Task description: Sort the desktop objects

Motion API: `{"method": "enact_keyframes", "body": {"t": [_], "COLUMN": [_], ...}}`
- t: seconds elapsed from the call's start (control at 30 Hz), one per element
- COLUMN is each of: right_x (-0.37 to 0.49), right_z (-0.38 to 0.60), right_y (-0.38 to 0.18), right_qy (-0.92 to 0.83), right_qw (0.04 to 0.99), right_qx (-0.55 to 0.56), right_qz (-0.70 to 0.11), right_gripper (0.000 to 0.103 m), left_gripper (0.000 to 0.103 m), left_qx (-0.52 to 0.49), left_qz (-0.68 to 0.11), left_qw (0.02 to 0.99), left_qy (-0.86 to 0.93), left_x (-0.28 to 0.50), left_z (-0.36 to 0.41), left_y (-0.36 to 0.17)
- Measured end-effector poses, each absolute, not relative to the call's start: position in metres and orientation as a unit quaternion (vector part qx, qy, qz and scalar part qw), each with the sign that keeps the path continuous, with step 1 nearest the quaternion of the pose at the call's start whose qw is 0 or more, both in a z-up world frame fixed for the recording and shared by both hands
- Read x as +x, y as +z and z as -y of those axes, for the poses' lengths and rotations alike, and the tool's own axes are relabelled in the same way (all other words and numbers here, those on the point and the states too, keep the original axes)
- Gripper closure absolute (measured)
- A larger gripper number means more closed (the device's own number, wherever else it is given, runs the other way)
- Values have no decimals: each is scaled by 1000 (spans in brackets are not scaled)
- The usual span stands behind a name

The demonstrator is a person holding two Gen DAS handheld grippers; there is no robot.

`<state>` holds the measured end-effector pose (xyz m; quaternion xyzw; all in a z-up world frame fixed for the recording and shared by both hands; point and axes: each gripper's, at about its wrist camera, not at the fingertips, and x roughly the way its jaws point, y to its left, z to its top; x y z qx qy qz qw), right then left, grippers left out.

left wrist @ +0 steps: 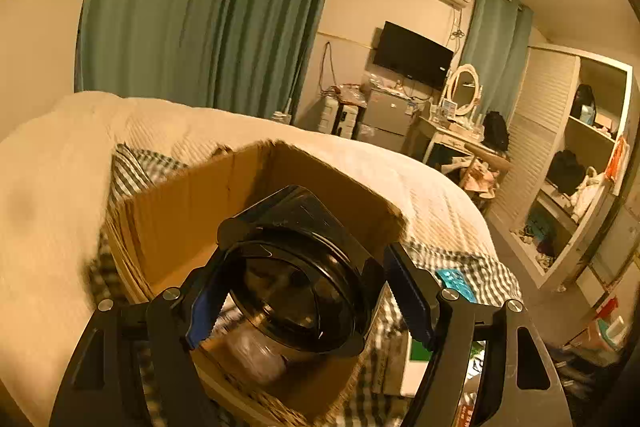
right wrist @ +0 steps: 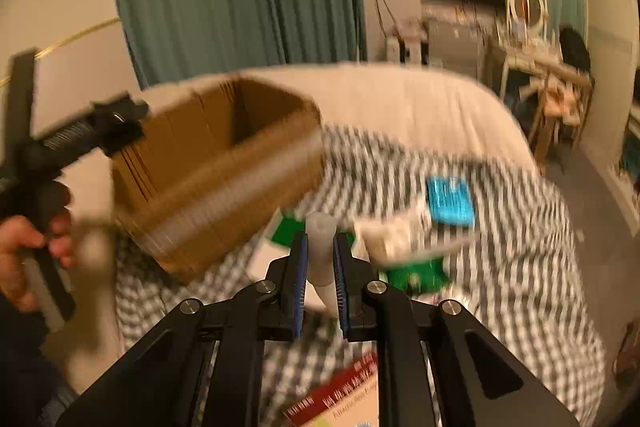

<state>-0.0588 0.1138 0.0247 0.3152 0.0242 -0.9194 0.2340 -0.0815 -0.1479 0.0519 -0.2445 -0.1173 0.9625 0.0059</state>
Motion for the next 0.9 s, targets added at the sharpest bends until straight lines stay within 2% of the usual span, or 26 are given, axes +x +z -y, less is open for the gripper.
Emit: {"method": "enact_keyframes", "body": {"t": [0.13,0.2,0.23,0.27,0.47,0.53,0.57,0.63,0.77,0.9], "right_x": [-68,-76,-81,-83,-110,-123,-133,-141,-126,-93], "right_z": [-91,-69,-56,-46,20,36,44,49,25,-20], "right_y": [70,95,107,116,133,126,119,110,103,106], "right_qy": [-919,-920,-918,-918,-917,-918,-919,-922,-925,-934], "right_qw": [268,284,296,301,324,318,310,286,269,246], "right_qx": [287,266,260,253,227,232,243,262,267,260], "right_qz": [-31,-43,-46,-45,-51,-36,-22,-9,16,-5], "right_gripper": [91,91,91,91,91,87,82,40,39,27], "left_gripper": [23,14,4,1,0,0,0,0,0,0], "left_qx": [-271,-299,-308,-315,-336,-330,-331,-331,-324,-309], "left_qz": [110,111,110,107,97,91,86,73,51,53], "left_qw": [0,10,15,14,-10,-16,-17,-17,-19,10], "left_qy": [956,948,945,943,937,939,940,940,945,950], "left_x": [-103,-118,-123,-126,-124,-117,-114,-108,-94,-76], "left_z": [160,167,169,172,186,186,185,184,176,158], "left_y": [49,44,41,39,31,30,31,30,30,42]}}
